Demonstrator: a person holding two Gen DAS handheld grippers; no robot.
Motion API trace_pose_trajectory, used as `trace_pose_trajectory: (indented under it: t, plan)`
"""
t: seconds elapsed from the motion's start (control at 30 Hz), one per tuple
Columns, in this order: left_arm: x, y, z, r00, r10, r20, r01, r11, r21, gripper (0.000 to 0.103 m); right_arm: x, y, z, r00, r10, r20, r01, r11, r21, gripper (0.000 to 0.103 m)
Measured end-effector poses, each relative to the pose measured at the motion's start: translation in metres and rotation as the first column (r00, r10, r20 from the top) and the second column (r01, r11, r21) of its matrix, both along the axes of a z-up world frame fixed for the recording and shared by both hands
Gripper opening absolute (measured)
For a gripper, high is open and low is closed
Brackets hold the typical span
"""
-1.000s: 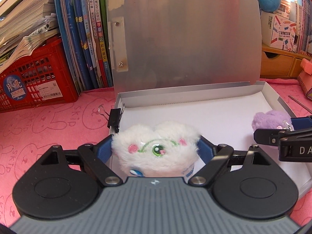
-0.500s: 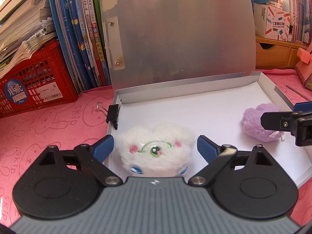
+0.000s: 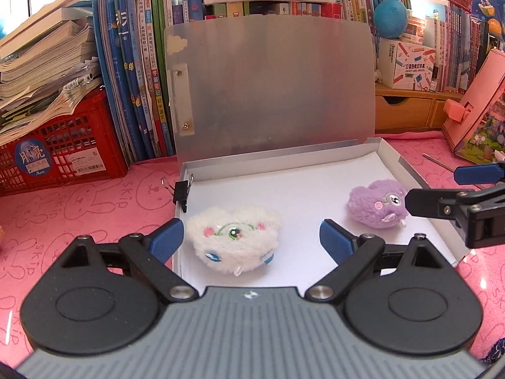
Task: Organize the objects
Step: 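Lower both plushes into the white box and open both grippers, then withdraw both grippers and move toward the red knitted roll and blue pouch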
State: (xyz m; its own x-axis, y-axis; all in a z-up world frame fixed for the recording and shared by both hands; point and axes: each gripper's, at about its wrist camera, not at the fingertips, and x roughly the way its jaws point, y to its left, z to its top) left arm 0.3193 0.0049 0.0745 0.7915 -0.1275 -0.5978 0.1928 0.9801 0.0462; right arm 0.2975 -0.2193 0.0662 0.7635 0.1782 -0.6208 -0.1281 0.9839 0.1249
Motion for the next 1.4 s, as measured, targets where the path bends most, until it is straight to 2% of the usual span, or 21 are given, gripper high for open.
trace_pose_trajectory:
  t: [0.17, 0.33, 0.63, 0.87, 1.0, 1.1, 1.23, 1.4]
  plan:
    - [-0.031, 0.002, 0.011, 0.999, -0.025, 0.038, 0.024, 1.000, 0.007, 0.095, -0.028, 0.003, 0.017, 0.997, 0.044, 0.058, -0.043, 0.999, -0.015, 0.103]
    - [-0.076, 0.009, 0.018, 0.996, -0.056, 0.071, 0.058, 0.998, -0.030, 0.095, -0.064, 0.000, 0.032, 0.988, 0.084, 0.127, -0.082, 0.996, -0.018, 0.103]
    - [-0.144, 0.019, 0.014, 0.992, -0.082, 0.100, 0.090, 0.993, -0.077, 0.095, -0.123, -0.007, 0.038, 0.975, 0.120, 0.186, -0.121, 0.993, -0.009, 0.103]
    - [-0.185, 0.025, 0.000, 0.991, -0.070, 0.111, 0.077, 0.996, -0.054, 0.095, -0.162, -0.006, 0.024, 0.972, 0.134, 0.192, -0.125, 0.991, -0.056, 0.103]
    - [-0.207, 0.028, -0.009, 0.992, -0.044, 0.121, 0.054, 0.996, -0.074, 0.095, -0.178, -0.006, 0.013, 0.974, 0.130, 0.184, -0.120, 0.991, -0.065, 0.103]
    - [-0.223, 0.030, -0.018, 0.991, -0.023, 0.130, 0.035, 0.995, -0.091, 0.095, -0.189, -0.006, 0.004, 0.977, 0.115, 0.177, -0.104, 0.992, -0.070, 0.103]
    - [-0.240, 0.028, -0.030, 0.990, 0.014, 0.142, -0.005, 0.998, -0.061, 0.097, -0.199, -0.009, -0.011, 0.983, 0.084, 0.163, -0.072, 0.994, -0.076, 0.103]
    - [-0.253, 0.031, -0.045, 0.990, 0.059, 0.126, -0.050, 0.996, -0.072, 0.097, -0.210, -0.016, -0.027, 0.990, 0.034, 0.134, -0.026, 0.998, -0.062, 0.103]
